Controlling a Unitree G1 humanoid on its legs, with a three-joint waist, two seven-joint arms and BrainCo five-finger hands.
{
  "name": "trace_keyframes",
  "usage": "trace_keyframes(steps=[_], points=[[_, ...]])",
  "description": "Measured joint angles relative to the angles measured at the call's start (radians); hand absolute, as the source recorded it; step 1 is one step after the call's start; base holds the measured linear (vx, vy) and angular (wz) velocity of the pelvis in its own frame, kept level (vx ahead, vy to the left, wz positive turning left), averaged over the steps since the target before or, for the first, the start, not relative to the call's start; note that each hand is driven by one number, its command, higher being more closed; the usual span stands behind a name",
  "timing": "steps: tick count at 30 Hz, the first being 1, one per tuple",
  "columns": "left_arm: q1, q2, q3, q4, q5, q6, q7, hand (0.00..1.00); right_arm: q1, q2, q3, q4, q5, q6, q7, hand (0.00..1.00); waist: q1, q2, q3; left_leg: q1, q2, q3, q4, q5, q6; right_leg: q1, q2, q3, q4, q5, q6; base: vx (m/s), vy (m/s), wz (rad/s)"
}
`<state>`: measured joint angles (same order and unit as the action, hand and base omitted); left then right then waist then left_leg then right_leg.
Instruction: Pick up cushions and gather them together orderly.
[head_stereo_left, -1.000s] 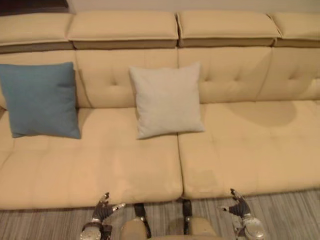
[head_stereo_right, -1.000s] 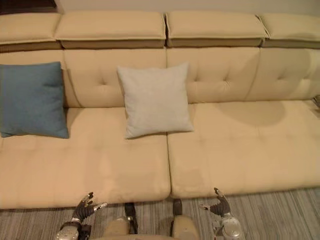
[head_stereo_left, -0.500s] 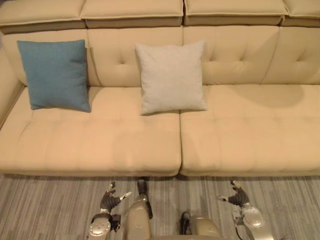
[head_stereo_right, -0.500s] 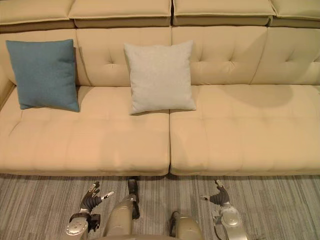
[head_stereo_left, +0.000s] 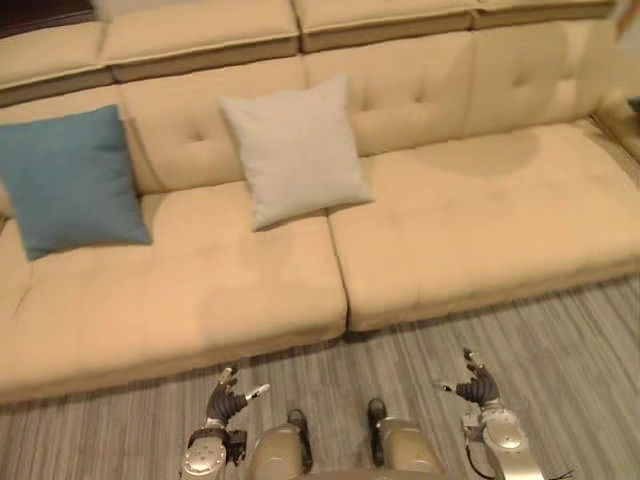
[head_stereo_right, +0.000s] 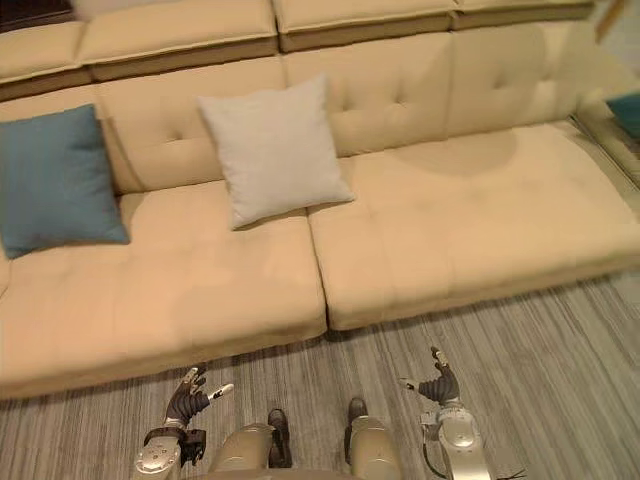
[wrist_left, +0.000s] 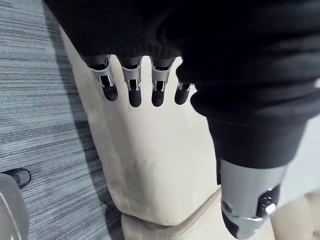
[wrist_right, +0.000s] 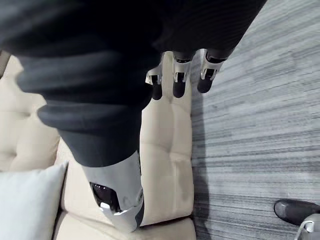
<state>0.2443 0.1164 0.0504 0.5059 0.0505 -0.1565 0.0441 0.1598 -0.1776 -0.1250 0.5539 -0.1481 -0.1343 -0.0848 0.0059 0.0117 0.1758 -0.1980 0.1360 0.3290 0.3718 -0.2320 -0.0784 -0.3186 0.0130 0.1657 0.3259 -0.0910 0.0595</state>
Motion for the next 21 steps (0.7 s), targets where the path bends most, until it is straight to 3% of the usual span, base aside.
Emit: trace_keyframes(steps=[1,3,4,5,6,8,10,12,13,14,15,16,17,18,19,21], points=[[0.000,-0.001,0.000,-0.016,0.000,0.000,0.000,0.00,0.003,0.003,0.001,-0.014,0.000,0.005,0.000,0.00,-0.004,0.003,0.001,0.002,0.021,0.042,0.023,-0.010,0.010,-0.003,0.012,0.022,-0.018,0.012,-0.009,-0.04,0.154,-1.88],[-0.005,-0.012,0.001,-0.037,0.000,0.000,0.000,0.00,-0.009,0.012,0.005,-0.033,0.003,0.004,-0.001,0.00,-0.010,0.005,0.000,0.025,0.077,0.184,0.039,-0.031,0.018,-0.035,-0.030,-0.093,-0.041,0.020,-0.056,-0.03,0.119,-2.09],[-0.012,-0.012,-0.002,-0.036,0.000,0.000,-0.001,0.00,-0.028,0.014,0.016,-0.021,0.014,0.006,-0.002,0.00,-0.018,0.002,0.000,0.066,0.101,0.295,0.036,-0.048,0.017,-0.056,-0.098,-0.267,-0.028,0.027,-0.085,0.02,0.019,-1.62],[-0.013,-0.011,-0.002,-0.036,0.000,0.001,-0.001,0.00,-0.027,0.013,0.018,-0.018,0.017,0.006,-0.002,0.00,-0.021,0.002,0.000,0.075,0.104,0.318,0.036,-0.054,0.013,-0.056,-0.111,-0.307,-0.027,0.026,-0.096,0.07,0.012,-2.08],[-0.020,-0.012,-0.002,-0.035,0.000,0.001,-0.001,0.00,-0.034,0.012,0.019,0.001,0.022,0.006,-0.001,0.00,-0.032,0.007,0.000,0.119,0.122,0.400,0.033,-0.070,-0.004,-0.047,-0.164,-0.464,-0.029,0.025,-0.144,0.07,0.014,-1.64],[-0.021,-0.007,0.000,-0.029,0.000,0.003,-0.001,0.00,-0.060,0.010,0.019,0.046,0.021,0.007,-0.002,0.00,-0.031,0.023,-0.005,0.181,0.147,0.510,0.030,-0.076,-0.017,-0.016,-0.213,-0.682,-0.035,0.025,-0.182,0.17,-0.036,-2.35],[-0.038,0.010,-0.001,-0.024,0.000,0.009,-0.001,0.00,-0.079,0.007,0.018,0.080,0.021,0.011,-0.003,0.00,-0.033,0.025,-0.006,0.232,0.159,0.574,0.031,-0.072,-0.023,-0.011,-0.230,-0.812,-0.029,0.042,-0.194,0.26,-0.206,-2.30],[-0.057,0.018,-0.001,-0.018,0.001,0.019,-0.001,0.00,-0.083,-0.005,0.016,0.086,0.022,0.015,-0.004,0.00,-0.037,0.033,-0.004,0.289,0.175,0.600,0.056,-0.072,-0.024,-0.011,-0.191,-0.772,-0.027,0.083,-0.144,0.27,-0.221,-2.06],[-0.075,0.017,-0.002,-0.005,0.001,0.019,-0.001,0.00,-0.081,-0.014,0.015,0.087,0.022,0.018,-0.005,0.00,-0.045,0.053,-0.007,0.299,0.218,0.579,0.130,-0.061,-0.041,-0.008,-0.144,-0.716,-0.025,0.074,-0.137,0.34,-0.177,-2.19],[-0.093,0.014,-0.002,0.007,0.001,0.019,0.000,0.00,-0.078,-0.022,0.015,0.087,0.023,0.022,-0.009,0.00,-0.047,0.077,-0.010,0.296,0.281,0.510,0.269,-0.026,-0.003,0.008,-0.097,-0.659,-0.020,0.053,-0.136,0.37,-0.150,-1.78],[-0.100,0.012,-0.002,0.009,0.000,0.019,0.001,0.00,-0.075,-0.023,0.015,0.087,0.025,0.024,-0.011,0.00,-0.048,0.082,-0.008,0.288,0.301,0.470,0.328,0.004,0.044,0.020,-0.078,-0.634,-0.018,0.043,-0.138,0.41,-0.135,-1.72],[-0.107,0.008,-0.017,0.018,0.000,0.018,0.002,0.00,-0.071,-0.020,0.018,0.087,0.032,0.025,-0.019,0.00,-0.045,0.083,-0.005,0.241,0.319,0.338,0.471,0.139,0.184,0.061,-0.045,-0.579,-0.025,0.025,-0.140,0.42,-0.045,-1.30],[-0.106,0.000,-0.028,0.019,0.000,0.018,0.004,0.00,-0.063,-0.009,0.024,0.086,0.034,0.026,-0.026,0.00,-0.043,0.077,0.001,0.197,0.303,0.221,0.558,0.140,0.163,0.090,-0.037,-0.535,-0.037,0.007,-0.147,0.41,-0.014,-1.55],[-0.106,-0.011,-0.041,0.018,-0.001,0.014,0.006,0.00,-0.060,-0.005,0.025,0.088,0.040,0.027,-0.039,0.00,-0.032,0.076,0.002,0.113,0.253,0.077,0.654,0.056,0.108,0.117,-0.028,-0.476,-0.043,-0.019,-0.149,0.37,0.104,-1.47],[-0.103,-0.019,-0.048,0.020,-0.002,0.014,0.007,0.00,-0.060,-0.003,0.026,0.092,0.042,0.028,-0.047,0.00,-0.017,0.068,0.009,0.028,0.193,-0.020,0.692,0.004,0.092,0.152,-0.029,-0.420,-0.047,-0.036,-0.140,0.37,0.138,-1.38],[-0.081,-0.022,-0.050,0.018,-0.020,0.014,0.020,0.00,-0.057,0.011,0.028,0.099,0.057,0.028,-0.047,0.00,0.012,0.057,0.018,-0.083,0.139,-0.089,0.636,-0.022,0.091,0.216,-0.034,-0.349,-0.073,-0.055,-0.116,0.41,0.186,-1.19]])
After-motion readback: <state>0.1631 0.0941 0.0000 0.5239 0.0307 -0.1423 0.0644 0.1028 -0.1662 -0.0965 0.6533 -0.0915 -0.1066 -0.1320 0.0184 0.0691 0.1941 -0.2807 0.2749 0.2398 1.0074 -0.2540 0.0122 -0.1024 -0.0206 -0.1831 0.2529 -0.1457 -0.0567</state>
